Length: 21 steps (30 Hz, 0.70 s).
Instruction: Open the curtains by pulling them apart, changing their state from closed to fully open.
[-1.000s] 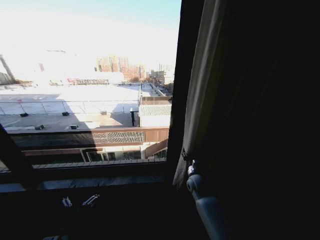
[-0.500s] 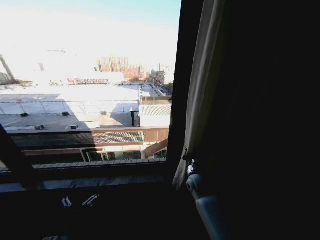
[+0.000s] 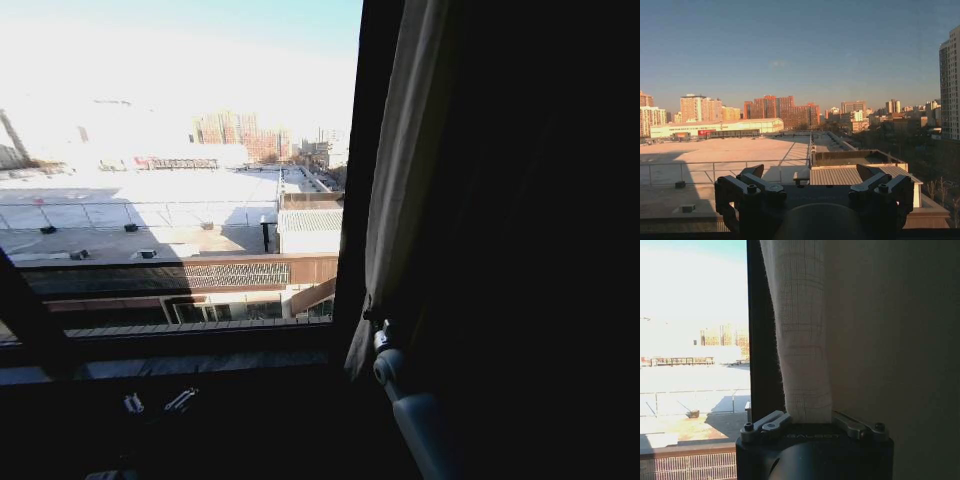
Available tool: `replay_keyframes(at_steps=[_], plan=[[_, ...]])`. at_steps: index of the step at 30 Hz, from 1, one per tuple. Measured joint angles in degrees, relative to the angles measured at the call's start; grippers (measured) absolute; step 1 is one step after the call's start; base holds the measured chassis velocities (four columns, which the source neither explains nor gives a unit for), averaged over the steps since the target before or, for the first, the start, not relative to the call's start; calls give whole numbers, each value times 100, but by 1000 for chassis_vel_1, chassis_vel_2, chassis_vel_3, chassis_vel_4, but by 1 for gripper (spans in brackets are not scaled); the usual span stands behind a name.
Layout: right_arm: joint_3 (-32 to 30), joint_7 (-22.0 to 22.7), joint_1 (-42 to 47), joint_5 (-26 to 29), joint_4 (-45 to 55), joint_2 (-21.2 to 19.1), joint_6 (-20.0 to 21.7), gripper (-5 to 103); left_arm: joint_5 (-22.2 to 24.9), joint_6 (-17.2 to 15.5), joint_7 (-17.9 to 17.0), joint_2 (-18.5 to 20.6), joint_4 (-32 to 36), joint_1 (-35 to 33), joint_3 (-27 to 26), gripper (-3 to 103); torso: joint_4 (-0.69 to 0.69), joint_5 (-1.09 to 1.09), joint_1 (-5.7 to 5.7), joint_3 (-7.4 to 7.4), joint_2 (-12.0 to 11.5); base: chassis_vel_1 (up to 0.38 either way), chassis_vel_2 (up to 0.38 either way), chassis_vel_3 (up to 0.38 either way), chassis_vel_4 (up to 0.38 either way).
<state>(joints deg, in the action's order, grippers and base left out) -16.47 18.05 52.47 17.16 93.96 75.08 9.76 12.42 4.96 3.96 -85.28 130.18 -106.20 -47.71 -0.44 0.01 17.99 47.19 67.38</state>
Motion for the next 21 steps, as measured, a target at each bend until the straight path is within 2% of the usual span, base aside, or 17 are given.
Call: replay_keyframes(at_steps=[6,12,21], plan=[[4,-5,0,11,14,-10,16,0,14,4,0,4,-21,10,-4,100,1,-1,0,0,0,-36,-33,35,32],[-1,-5,14,11,24,-16,17,0,17,5,0,1,-48,26,7,100,0,0,0,0,0,-138,-133,154,142],[-23,-30,60,-6,17,-25,-12,0,17,24,2,-7,-76,26,5,100,-1,1,1,0,0,-274,-256,266,247]])
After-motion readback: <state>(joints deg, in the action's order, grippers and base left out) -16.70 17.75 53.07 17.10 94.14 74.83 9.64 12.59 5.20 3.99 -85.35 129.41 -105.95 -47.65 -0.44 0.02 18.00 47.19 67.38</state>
